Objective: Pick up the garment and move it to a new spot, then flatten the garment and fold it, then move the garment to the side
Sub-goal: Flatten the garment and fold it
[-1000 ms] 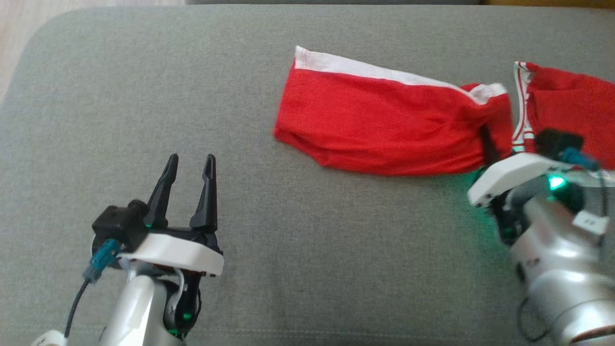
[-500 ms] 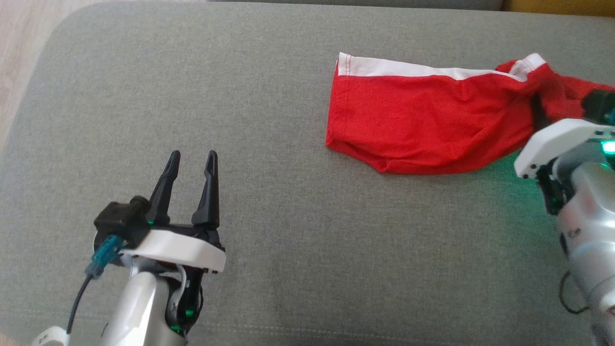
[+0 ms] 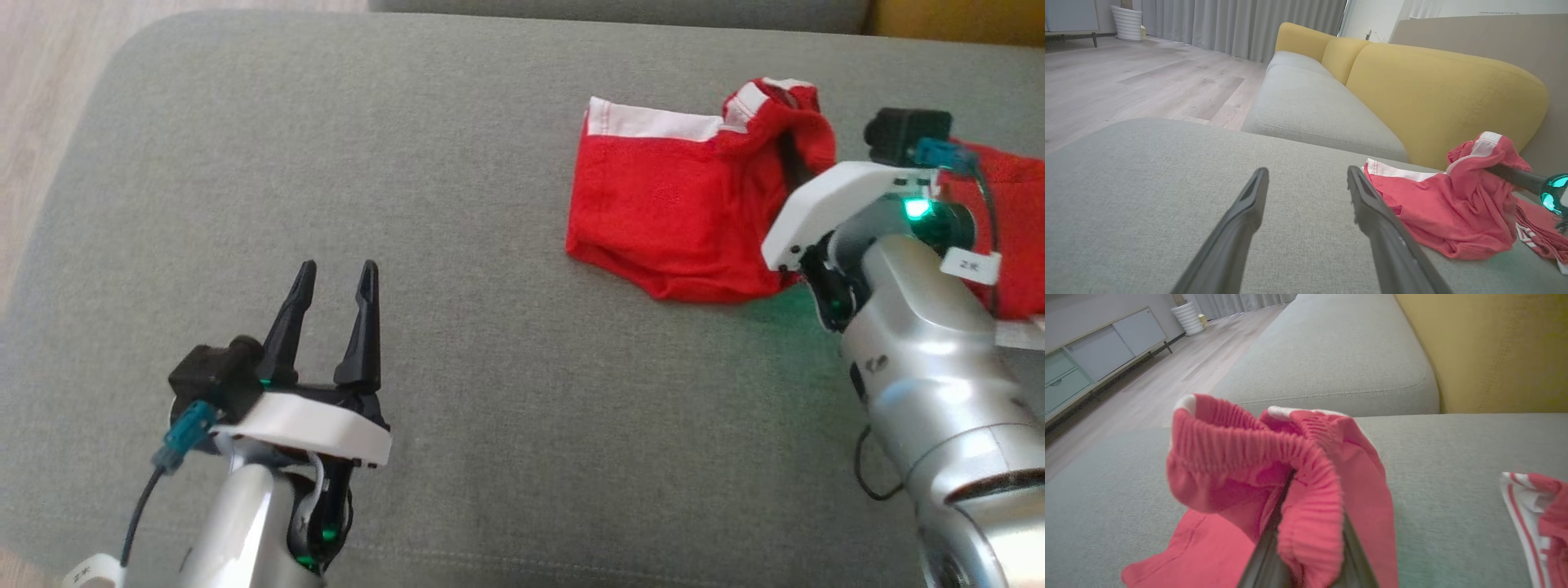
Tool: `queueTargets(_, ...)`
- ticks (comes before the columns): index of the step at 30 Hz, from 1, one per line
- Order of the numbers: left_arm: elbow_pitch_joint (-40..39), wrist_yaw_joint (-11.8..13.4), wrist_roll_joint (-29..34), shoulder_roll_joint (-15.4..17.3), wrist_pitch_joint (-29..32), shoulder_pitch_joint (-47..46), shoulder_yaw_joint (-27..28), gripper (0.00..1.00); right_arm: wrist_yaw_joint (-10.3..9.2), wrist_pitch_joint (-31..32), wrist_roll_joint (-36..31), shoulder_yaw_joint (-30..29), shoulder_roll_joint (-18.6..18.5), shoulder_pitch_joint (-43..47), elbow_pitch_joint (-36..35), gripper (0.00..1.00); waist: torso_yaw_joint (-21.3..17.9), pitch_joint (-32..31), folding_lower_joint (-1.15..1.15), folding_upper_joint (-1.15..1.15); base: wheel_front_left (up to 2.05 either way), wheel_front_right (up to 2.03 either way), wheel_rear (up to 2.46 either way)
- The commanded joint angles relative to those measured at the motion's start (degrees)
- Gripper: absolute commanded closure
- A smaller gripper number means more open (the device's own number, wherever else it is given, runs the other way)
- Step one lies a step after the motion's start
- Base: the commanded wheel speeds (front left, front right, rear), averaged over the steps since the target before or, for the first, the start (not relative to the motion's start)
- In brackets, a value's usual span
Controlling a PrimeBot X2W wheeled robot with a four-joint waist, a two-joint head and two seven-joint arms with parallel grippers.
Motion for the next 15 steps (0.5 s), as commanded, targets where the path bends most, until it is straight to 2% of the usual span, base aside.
queueTargets(1,-1.7,0.4,-0.3,0.3,-0.3,-1.8,1.4,0.0,0.2,-0.1,-0.6,1.0,1.5,-2.6,-1.9,1.0,0.6,0.4,0.0,0.0,0.0,0.0,0.0)
queueTargets(7,-1.4,0.6,-1.2,0.3,-0.3,-2.1,0.6,0.0,0.2,0.6,-0.4,2.5,2.9,-2.6,-2.0,1.0,3.1,1.4,0.0,0.0,0.0,0.0,0.0)
queueTargets(15,-0.9,0.7,-2.0,0.3,-0.3,-2.5,-0.3,0.0,0.2,2.6,8.0,10.9,3.0,1.0,-7.3,1.0,5.8,2.3,0.0,0.0,0.0,0.0,0.0)
